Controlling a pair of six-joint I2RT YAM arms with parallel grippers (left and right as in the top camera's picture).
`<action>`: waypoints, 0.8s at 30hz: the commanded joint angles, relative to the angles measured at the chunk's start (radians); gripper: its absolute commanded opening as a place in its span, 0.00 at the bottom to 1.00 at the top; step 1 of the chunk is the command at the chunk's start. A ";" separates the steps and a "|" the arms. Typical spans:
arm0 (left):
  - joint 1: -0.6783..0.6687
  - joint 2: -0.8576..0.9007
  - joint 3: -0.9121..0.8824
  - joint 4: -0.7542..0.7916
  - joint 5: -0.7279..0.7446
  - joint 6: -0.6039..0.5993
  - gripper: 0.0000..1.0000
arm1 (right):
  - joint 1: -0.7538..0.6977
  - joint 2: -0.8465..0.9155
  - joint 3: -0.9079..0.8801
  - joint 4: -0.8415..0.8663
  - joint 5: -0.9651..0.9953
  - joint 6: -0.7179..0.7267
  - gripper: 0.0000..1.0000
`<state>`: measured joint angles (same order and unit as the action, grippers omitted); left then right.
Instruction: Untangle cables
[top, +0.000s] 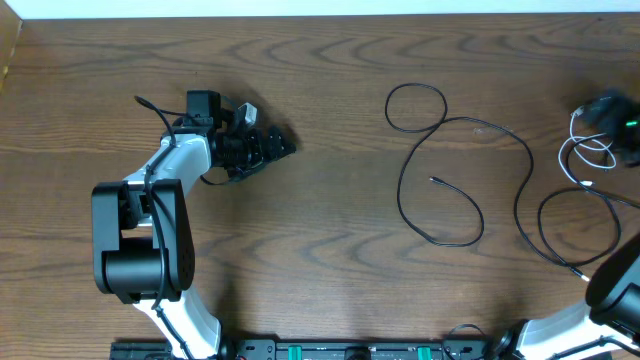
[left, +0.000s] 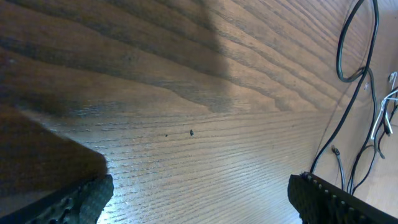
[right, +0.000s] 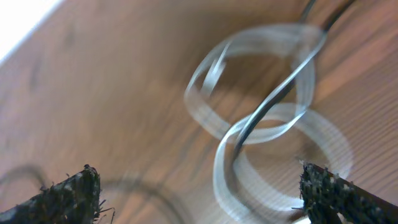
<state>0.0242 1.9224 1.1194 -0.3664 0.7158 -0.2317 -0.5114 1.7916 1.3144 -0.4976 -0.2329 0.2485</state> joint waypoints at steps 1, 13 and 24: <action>0.003 0.015 -0.016 -0.010 -0.073 -0.010 0.96 | 0.090 0.010 -0.080 -0.053 -0.031 0.021 0.99; 0.003 0.015 -0.016 -0.008 -0.073 -0.036 0.96 | 0.328 0.010 -0.287 -0.088 -0.069 -0.116 0.97; 0.003 0.015 -0.016 -0.009 -0.073 -0.036 0.96 | 0.599 0.009 -0.278 0.014 -0.077 -0.115 0.14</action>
<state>0.0242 1.9224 1.1194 -0.3626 0.7113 -0.2630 0.0296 1.7931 1.0309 -0.5274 -0.2874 0.1490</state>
